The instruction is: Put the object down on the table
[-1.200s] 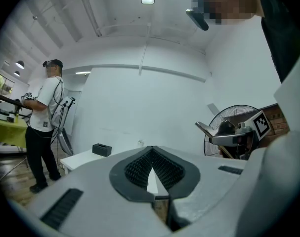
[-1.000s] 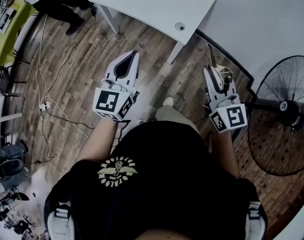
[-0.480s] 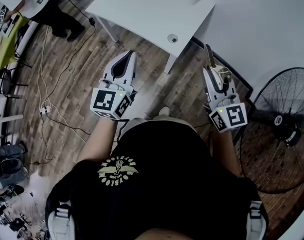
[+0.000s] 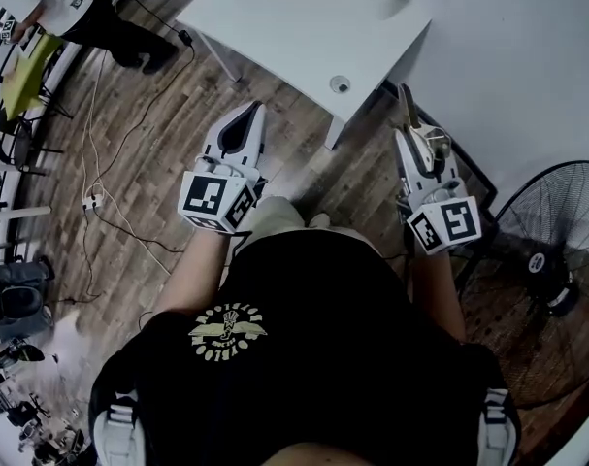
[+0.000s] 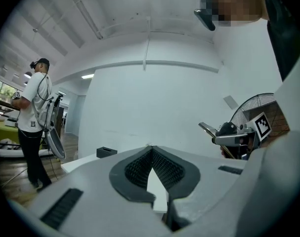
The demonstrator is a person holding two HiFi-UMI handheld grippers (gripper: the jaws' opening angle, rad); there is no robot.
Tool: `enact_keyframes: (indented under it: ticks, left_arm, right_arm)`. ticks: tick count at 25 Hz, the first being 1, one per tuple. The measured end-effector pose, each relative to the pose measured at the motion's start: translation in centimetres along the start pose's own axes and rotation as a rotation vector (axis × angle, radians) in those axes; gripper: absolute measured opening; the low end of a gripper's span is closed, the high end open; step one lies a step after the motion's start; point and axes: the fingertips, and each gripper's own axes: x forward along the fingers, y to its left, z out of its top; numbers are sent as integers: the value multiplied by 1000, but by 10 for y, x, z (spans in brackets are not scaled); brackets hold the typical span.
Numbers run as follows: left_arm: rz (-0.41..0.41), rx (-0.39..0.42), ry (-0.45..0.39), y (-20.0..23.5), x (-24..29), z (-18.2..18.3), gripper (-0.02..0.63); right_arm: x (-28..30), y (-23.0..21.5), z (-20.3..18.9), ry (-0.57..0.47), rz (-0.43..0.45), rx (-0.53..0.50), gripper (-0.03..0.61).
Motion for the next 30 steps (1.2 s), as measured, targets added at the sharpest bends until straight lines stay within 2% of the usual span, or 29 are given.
enact_keyframes:
  ticks: [6,14,30]
  left_arm:
    - [10,-1,11,9,7,-3,8]
    - [-37,19,10,25,40,7,8]
    - [-84,-21,73,90,101,-6,8]
  right_arm:
    - [14,-4,-3,3,7,4,87]
    - [41,-17,2,-3,-26,14,87]
    - [125,-33,-8,50,-56,57,87]
